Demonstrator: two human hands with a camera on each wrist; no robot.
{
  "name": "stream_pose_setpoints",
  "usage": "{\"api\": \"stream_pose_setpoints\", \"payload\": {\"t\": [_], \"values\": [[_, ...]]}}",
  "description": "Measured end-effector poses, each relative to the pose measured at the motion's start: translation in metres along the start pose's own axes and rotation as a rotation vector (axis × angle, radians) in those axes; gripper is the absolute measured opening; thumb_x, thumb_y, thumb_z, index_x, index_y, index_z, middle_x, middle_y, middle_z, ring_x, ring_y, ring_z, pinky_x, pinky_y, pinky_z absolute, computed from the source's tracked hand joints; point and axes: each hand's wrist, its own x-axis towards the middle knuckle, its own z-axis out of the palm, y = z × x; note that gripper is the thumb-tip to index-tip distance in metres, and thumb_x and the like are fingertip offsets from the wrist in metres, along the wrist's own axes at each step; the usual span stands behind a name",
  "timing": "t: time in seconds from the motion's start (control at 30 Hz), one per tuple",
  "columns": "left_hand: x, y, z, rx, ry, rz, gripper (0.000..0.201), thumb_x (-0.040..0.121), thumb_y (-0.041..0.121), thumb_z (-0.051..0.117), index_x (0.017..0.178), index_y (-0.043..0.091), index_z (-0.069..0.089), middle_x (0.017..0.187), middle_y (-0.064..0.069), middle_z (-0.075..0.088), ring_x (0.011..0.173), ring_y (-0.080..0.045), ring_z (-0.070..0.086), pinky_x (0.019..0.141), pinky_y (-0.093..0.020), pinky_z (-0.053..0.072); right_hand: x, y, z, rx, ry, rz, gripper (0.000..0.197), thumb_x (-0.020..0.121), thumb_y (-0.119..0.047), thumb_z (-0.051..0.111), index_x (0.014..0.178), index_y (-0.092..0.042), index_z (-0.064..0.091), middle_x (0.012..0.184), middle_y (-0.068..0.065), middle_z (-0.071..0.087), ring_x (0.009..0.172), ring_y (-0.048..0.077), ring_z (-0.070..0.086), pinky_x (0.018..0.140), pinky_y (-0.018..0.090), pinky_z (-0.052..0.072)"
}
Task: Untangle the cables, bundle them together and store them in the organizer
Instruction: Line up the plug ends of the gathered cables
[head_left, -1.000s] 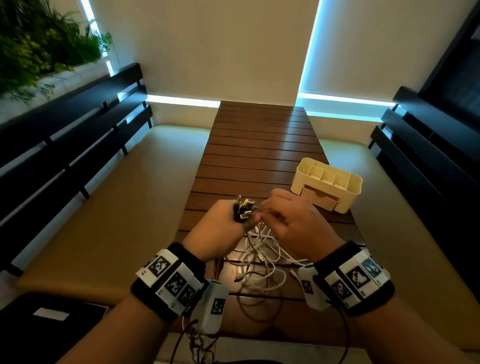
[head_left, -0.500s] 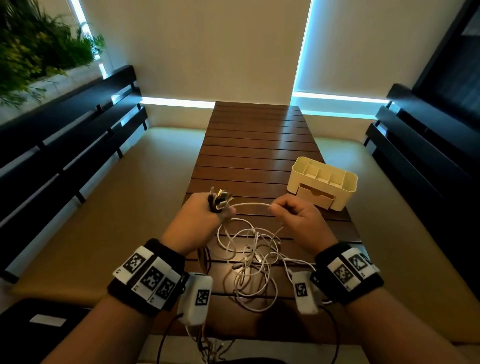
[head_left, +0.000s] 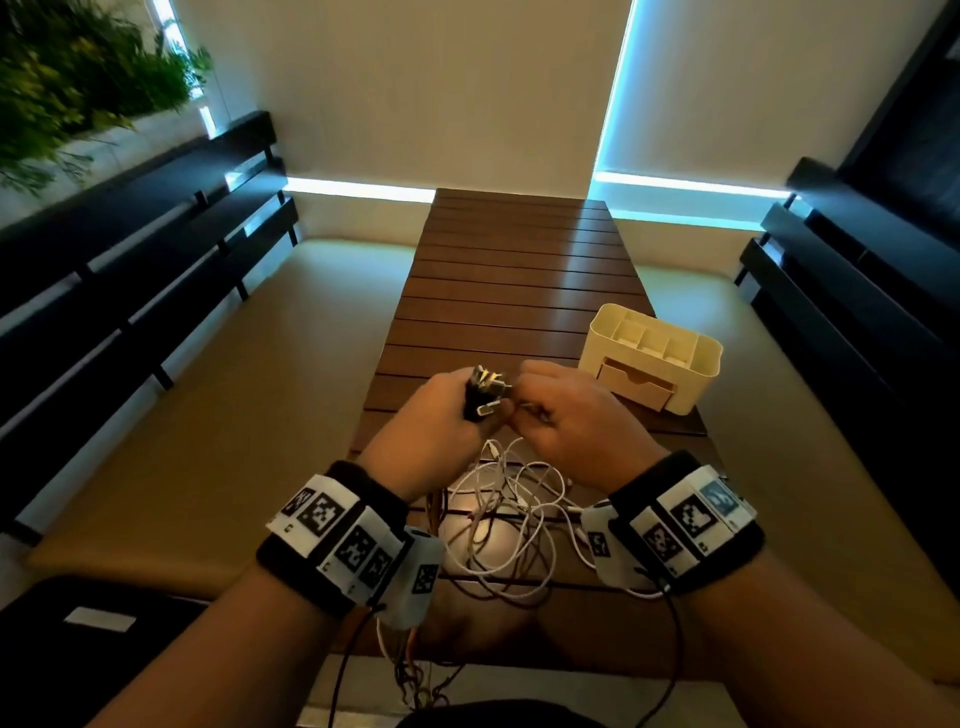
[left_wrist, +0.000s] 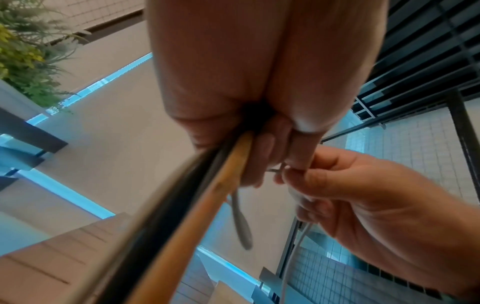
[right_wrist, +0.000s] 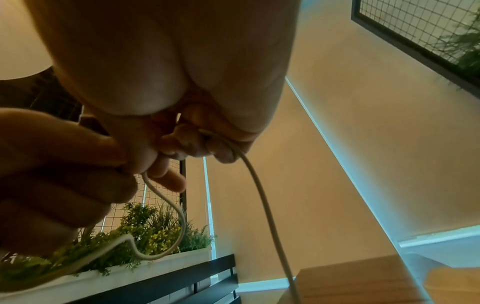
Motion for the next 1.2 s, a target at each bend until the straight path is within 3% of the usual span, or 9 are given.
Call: {"api": "stream_pose_setpoints", "payload": {"t": [0.17, 0.33, 0.43, 0.5, 0.57, 0.67, 0.87, 1.03, 1.2], "values": [[0.001, -0.002, -0.008, 0.065, -0.083, 0.052, 0.022, 0.094, 0.037, 0.063, 0.090, 0.015, 0.064, 0.080, -0.001, 0.064, 0.070, -0.015, 0.058, 0.060, -0.025, 0.042, -0.001, 0.001, -0.011, 0.028, 0.055, -0.011, 0.003, 0.092, -0.016, 0.068, 0.091, -0.014, 0.069, 0.079, -0.016, 0.052, 0.070, -0.002, 0.052, 0.065, 0.007, 0.040], [-0.004, 0.003, -0.024, -0.178, 0.200, -0.002, 0.020, 0.096, 0.029, 0.061, 0.077, 0.023, 0.058, 0.062, 0.008, 0.050, 0.047, 0.000, 0.047, 0.052, -0.019, 0.039, -0.011, 0.014, -0.006, 0.262, 0.045, 0.249, 0.016, 0.098, -0.024, 0.058, 0.086, -0.033, 0.062, 0.072, -0.012, 0.059, 0.066, 0.006, 0.055, 0.060, 0.012, 0.042], [-0.003, -0.003, -0.044, -0.210, 0.278, -0.059, 0.021, 0.097, 0.028, 0.060, 0.081, 0.014, 0.062, 0.060, 0.001, 0.052, 0.048, -0.009, 0.046, 0.050, -0.027, 0.043, -0.022, 0.030, -0.002, 0.359, 0.086, 0.427, 0.014, 0.099, -0.026, 0.055, 0.090, -0.031, 0.065, 0.078, -0.012, 0.061, 0.071, 0.000, 0.056, 0.068, 0.021, 0.043], [-0.001, -0.011, -0.047, -0.078, 0.180, -0.122, 0.016, 0.097, 0.026, 0.061, 0.087, 0.014, 0.066, 0.069, -0.003, 0.060, 0.056, -0.015, 0.052, 0.055, -0.031, 0.045, -0.021, 0.032, -0.005, 0.382, 0.140, 0.469, 0.014, 0.099, -0.028, 0.054, 0.091, -0.033, 0.065, 0.078, -0.012, 0.060, 0.071, -0.001, 0.055, 0.068, 0.022, 0.045], [0.001, -0.018, -0.039, 0.040, 0.064, -0.177, 0.012, 0.097, 0.024, 0.061, 0.092, 0.016, 0.069, 0.084, -0.006, 0.067, 0.074, -0.021, 0.063, 0.068, -0.037, 0.052, -0.015, 0.030, -0.011, 0.359, 0.188, 0.452, 0.013, 0.098, -0.029, 0.056, 0.091, -0.035, 0.065, 0.078, -0.014, 0.059, 0.072, -0.001, 0.054, 0.067, 0.017, 0.046], [-0.001, -0.018, -0.027, 0.081, 0.064, -0.208, 0.014, 0.096, 0.023, 0.063, 0.108, 0.018, 0.069, 0.099, 0.001, 0.068, 0.091, -0.015, 0.063, 0.076, -0.028, 0.047, -0.006, 0.030, -0.016, 0.190, 0.178, 0.335, 0.010, 0.097, -0.023, 0.060, 0.093, -0.029, 0.068, 0.081, -0.016, 0.057, 0.078, -0.003, 0.053, 0.067, 0.008, 0.041], [-0.002, 0.001, -0.007, 0.025, 0.024, -0.054, 0.013, 0.096, 0.031, 0.062, 0.087, 0.022, 0.060, 0.078, 0.003, 0.062, 0.068, -0.011, 0.057, 0.064, -0.029, 0.046, 0.002, 0.016, -0.006, 0.036, 0.073, 0.108, 0.011, 0.094, -0.018, 0.064, 0.099, -0.014, 0.073, 0.079, -0.019, 0.048, 0.074, -0.004, 0.050, 0.065, 0.007, 0.039], [-0.002, 0.004, 0.000, -0.051, 0.045, -0.009, 0.019, 0.095, 0.034, 0.062, 0.086, 0.018, 0.060, 0.076, 0.000, 0.063, 0.071, -0.022, 0.061, 0.070, -0.052, 0.055, 0.007, 0.005, -0.008, 0.075, 0.091, 0.038, 0.007, 0.093, -0.014, 0.066, 0.098, -0.013, 0.072, 0.080, -0.015, 0.052, 0.073, 0.002, 0.051, 0.065, 0.006, 0.039], [-0.003, 0.011, -0.012, -0.111, 0.272, -0.020, 0.013, 0.097, 0.027, 0.059, 0.084, 0.025, 0.060, 0.072, 0.009, 0.059, 0.057, 0.009, 0.055, 0.051, -0.010, 0.041, -0.005, 0.015, -0.005, 0.262, 0.050, 0.260, 0.013, 0.099, -0.023, 0.056, 0.090, -0.024, 0.065, 0.072, -0.013, 0.057, 0.066, 0.000, 0.053, 0.060, 0.010, 0.041]]}}
